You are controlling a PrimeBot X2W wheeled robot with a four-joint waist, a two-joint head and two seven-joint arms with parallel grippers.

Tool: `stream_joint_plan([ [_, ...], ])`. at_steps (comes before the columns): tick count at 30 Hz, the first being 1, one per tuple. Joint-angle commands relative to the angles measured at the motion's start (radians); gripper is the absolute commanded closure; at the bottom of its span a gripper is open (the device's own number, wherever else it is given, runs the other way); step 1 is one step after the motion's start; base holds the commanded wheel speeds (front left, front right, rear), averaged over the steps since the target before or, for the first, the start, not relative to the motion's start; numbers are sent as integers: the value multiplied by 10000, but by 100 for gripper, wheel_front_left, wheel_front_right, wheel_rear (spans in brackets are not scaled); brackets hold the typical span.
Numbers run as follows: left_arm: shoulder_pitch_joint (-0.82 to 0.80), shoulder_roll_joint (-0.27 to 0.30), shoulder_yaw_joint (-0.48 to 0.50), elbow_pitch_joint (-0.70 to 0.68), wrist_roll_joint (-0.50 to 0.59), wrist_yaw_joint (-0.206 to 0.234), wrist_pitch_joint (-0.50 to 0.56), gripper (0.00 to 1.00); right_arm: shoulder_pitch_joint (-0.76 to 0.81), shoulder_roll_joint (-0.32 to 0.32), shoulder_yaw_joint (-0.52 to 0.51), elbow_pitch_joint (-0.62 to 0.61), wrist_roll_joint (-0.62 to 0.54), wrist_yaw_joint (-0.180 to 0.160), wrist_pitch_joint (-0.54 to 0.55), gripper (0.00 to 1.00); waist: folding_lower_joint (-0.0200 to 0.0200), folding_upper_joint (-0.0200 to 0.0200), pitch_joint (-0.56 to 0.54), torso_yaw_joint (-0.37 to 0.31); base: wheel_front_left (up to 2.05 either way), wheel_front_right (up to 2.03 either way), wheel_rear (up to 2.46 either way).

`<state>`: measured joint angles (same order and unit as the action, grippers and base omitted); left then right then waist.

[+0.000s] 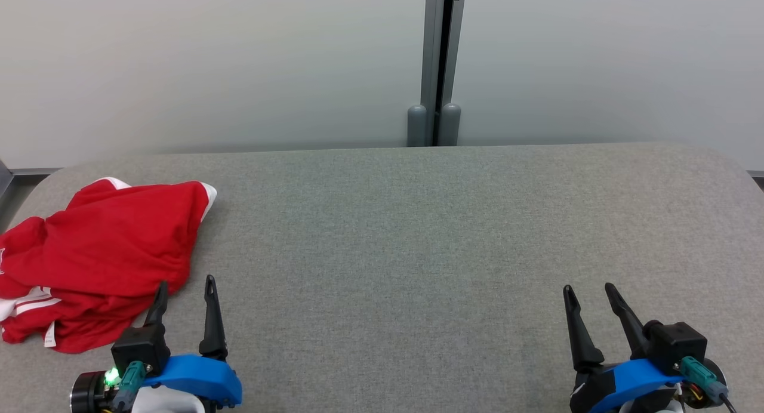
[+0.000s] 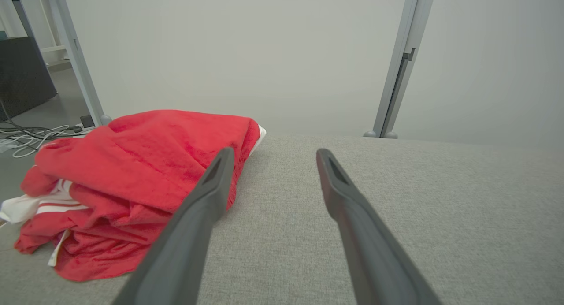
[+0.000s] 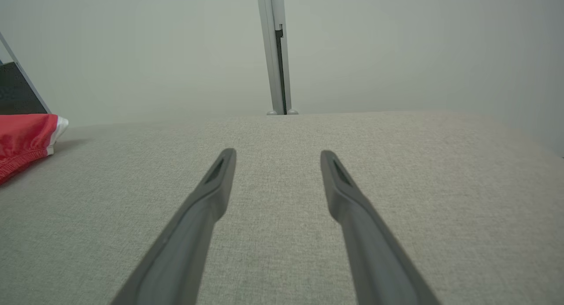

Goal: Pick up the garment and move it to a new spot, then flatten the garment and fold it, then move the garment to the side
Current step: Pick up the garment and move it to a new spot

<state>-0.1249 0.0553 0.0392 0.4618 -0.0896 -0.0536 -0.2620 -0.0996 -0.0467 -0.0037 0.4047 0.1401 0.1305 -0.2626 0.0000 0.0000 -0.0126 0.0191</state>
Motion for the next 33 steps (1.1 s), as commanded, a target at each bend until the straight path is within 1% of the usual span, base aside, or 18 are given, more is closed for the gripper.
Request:
stream_joint_plan([
  [1, -93, -19, 9, 38, -52, 26, -45, 0, -133, -66, -14, 44, 29, 4, -35, 0, 0, 0, -5, 3, 0, 0, 0],
  [12, -132, -27, 51, 78, -37, 60, -39, 0, -159, -66, -23, 84, 144, 4, -35, 0, 0, 0, -21, 42, 0, 0, 0],
  [16, -185, -23, 76, 16, 11, 106, -37, 0, -156, -61, -50, -30, 187, 4, -35, 0, 0, 0, -17, 228, 0, 0, 0],
  [23, -199, 66, 232, -72, 39, 144, -37, 0, -23, -62, 13, -151, 251, 4, -33, 0, 0, 0, -45, 861, 0, 0, 0],
  [33, -80, 257, 499, -270, 120, 257, -37, 0, 170, -63, 80, -260, 297, 4, -35, 0, 0, 0, -71, 2147, 0, 0, 0],
])
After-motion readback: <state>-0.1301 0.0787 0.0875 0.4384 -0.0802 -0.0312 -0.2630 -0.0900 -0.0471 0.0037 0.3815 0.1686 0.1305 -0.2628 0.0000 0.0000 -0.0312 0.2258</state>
